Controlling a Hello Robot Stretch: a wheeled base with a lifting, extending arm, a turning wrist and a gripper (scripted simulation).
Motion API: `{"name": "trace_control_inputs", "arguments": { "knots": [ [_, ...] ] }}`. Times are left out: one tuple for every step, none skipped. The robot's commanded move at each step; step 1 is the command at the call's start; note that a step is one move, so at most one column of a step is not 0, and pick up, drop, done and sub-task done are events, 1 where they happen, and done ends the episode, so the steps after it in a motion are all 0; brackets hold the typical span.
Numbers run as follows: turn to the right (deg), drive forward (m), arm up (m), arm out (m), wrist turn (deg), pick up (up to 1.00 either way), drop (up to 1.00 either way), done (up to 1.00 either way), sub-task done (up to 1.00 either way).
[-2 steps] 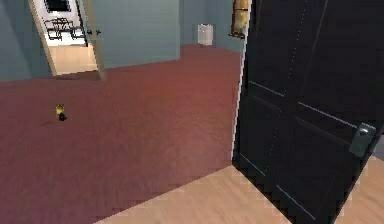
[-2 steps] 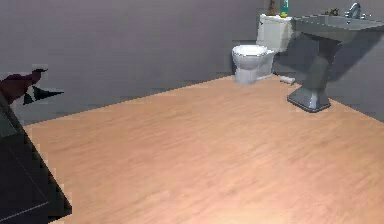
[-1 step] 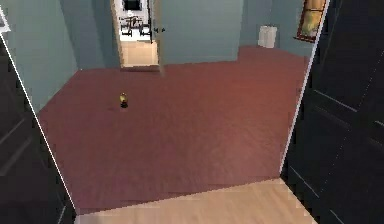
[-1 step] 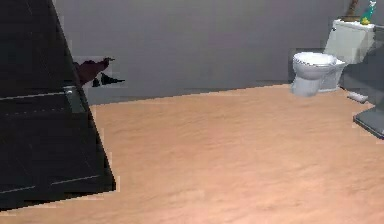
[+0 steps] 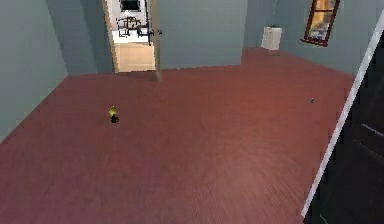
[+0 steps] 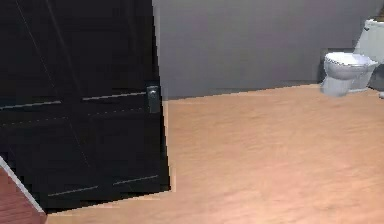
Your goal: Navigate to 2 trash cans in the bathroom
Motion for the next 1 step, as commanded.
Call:
{"name": "trace_control_inputs", "arguments": {
  "knots": [
    [-24.0,0.0,0.0,0.0,0.0,0.0,0.0,0.0,0.0]
  ]
}}
